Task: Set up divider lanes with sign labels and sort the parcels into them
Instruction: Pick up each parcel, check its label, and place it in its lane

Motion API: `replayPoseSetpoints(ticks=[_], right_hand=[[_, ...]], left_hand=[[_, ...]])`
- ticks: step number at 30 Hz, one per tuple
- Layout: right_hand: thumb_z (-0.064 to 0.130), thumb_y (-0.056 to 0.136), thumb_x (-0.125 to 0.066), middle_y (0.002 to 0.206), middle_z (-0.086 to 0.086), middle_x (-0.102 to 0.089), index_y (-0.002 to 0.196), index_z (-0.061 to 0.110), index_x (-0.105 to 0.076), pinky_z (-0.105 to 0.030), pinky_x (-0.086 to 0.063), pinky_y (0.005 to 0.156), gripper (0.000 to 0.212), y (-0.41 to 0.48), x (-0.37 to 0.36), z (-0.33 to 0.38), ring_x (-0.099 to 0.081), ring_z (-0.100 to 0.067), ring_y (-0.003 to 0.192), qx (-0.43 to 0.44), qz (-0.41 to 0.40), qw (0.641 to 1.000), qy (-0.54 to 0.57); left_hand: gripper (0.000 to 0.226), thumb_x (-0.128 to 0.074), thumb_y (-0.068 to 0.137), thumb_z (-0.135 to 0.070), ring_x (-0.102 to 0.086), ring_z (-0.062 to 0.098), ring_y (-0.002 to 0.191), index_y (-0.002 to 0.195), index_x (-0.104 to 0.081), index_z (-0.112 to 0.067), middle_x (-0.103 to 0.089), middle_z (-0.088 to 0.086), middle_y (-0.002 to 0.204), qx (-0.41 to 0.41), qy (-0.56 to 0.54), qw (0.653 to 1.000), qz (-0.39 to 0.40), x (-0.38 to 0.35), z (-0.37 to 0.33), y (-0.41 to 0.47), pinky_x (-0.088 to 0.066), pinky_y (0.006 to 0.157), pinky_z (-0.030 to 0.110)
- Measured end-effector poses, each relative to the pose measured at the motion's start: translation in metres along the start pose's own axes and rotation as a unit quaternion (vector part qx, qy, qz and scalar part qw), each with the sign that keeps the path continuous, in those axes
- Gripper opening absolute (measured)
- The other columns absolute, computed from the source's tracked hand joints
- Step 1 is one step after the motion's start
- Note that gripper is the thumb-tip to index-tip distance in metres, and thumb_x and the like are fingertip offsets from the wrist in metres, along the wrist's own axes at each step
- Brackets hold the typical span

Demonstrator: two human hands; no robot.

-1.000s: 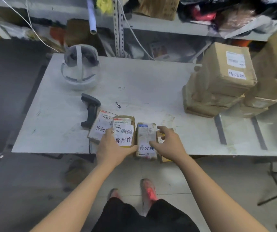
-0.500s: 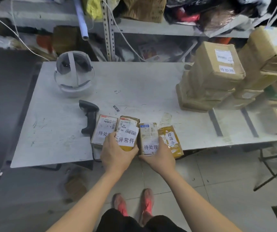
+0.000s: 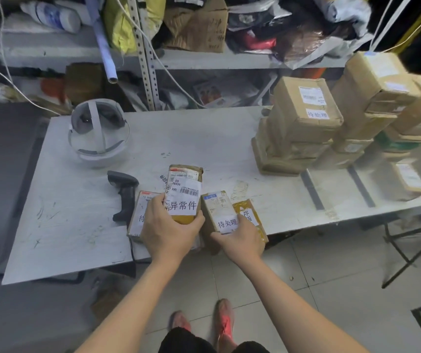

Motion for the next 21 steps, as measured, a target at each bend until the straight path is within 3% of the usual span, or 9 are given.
replayPoseSetpoints(ticks=[4,7,16,18,21], right_hand=[[0.051,0.059,-0.072,0.085,0.013,-0.065,0.085,0.024,-0.049,-0.029,-0.042,0.063,0.044,0.002,0.032,0.007,-0.061,-0.015,0.080,0.011,-0.018,0.998,0.060],[0.049,0.057,-0.070,0.079,0.013,-0.067,0.083,0.026,-0.056,-0.029,-0.045,0.059,0.038,0.009,0.069,0.006,-0.061,-0.010,0.074,0.030,-0.050,0.993,0.098],[0.047,0.065,-0.076,0.087,0.016,-0.066,0.091,0.029,-0.059,-0.032,-0.052,0.071,0.036,0.062,0.165,-0.082,-0.062,-0.013,0.084,0.020,-0.075,0.994,0.080],[0.045,0.069,-0.078,0.094,0.015,-0.063,0.095,0.030,-0.053,-0.031,-0.048,0.074,0.039,0.077,0.175,-0.105,-0.060,-0.015,0.089,0.016,-0.057,0.996,0.061],[0.047,0.070,-0.077,0.111,0.004,-0.067,0.120,0.025,-0.060,-0.032,-0.048,0.080,0.057,0.102,0.181,-0.135,-0.063,-0.022,0.104,0.017,-0.038,0.998,0.038]], left_hand=[[0.079,-0.081,0.058,-0.058,-0.060,0.022,0.095,0.119,-0.052,-0.018,-0.062,-0.002,0.108,-0.037,-0.013,0.999,-0.021,0.005,-0.024,0.009,-0.055,0.069,0.040],[0.078,-0.084,0.059,-0.055,-0.058,0.021,0.096,0.118,-0.052,-0.016,-0.060,0.000,0.108,-0.051,-0.025,0.998,-0.032,0.003,-0.047,0.008,-0.049,0.068,0.033],[0.075,-0.083,0.058,-0.057,-0.057,0.018,0.088,0.113,-0.052,-0.017,-0.060,-0.002,0.103,-0.084,-0.031,0.996,-0.019,-0.056,-0.133,-0.038,-0.038,0.062,0.027],[0.074,-0.082,0.058,-0.060,-0.058,0.017,0.088,0.111,-0.051,-0.018,-0.060,-0.003,0.103,-0.085,-0.024,0.996,-0.013,-0.078,-0.154,-0.053,-0.041,0.061,0.027],[0.074,-0.082,0.057,-0.061,-0.059,0.016,0.088,0.111,-0.050,-0.021,-0.061,-0.005,0.104,-0.076,-0.017,0.997,-0.010,-0.112,-0.184,-0.075,-0.049,0.063,0.030]])
Point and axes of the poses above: each hand's wrist, its own y-axis towards the middle knuckle, its own x-axis out of the back of the hand, z = x × y, the point moved 3 cm from there along y, towards the middle knuckle
